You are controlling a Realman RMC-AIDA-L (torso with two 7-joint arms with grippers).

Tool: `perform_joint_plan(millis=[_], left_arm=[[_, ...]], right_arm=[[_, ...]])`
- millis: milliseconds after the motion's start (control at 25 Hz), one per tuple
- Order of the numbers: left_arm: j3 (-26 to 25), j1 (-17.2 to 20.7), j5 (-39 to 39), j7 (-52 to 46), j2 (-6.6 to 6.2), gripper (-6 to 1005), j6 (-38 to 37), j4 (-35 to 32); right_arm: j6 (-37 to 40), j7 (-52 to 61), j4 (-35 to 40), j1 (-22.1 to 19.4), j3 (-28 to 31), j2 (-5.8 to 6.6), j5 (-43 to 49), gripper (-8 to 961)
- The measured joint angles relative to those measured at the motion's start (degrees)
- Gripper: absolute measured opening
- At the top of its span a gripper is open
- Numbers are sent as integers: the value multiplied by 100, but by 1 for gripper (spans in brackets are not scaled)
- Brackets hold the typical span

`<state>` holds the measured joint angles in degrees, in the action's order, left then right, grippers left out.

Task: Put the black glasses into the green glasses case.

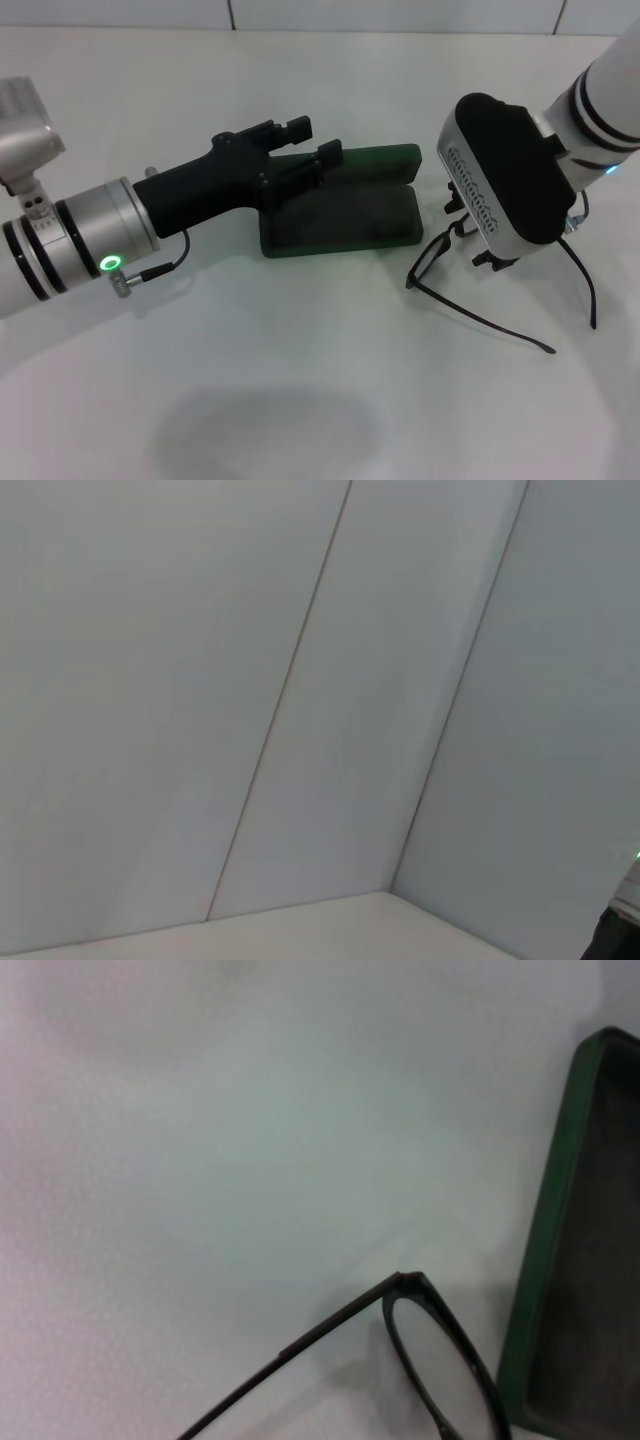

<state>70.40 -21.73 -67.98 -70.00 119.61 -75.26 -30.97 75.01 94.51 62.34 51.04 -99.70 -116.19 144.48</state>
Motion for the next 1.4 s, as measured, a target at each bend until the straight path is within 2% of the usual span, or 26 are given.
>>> perform_joint_plan(millis=[40,240,680,1120,1240,1400], left_arm=[[0,-1,1,0,0,591,5,1],[0,-14,5,3,0,591,46,4],[0,-154,-38,4,-4,593,47,86],[0,-152,-10,-28,-9,594,56,86],[0,-118,-9,19,-9,594,56,85],[0,-122,-20,111,-6,595,43,83]], right_arm=[[-35,0,-22,1,-19,0,-5,661],[-320,1,-79,-11,-153,0,-17,546],[-634,-15,-221,4,-443,0,-165,373],[-611,128,-304,-31,-427,0,-230,345],[-447,173,-170,-114,-252,0,-238,147],[25,-143,454,-572,309,18,-476,126]])
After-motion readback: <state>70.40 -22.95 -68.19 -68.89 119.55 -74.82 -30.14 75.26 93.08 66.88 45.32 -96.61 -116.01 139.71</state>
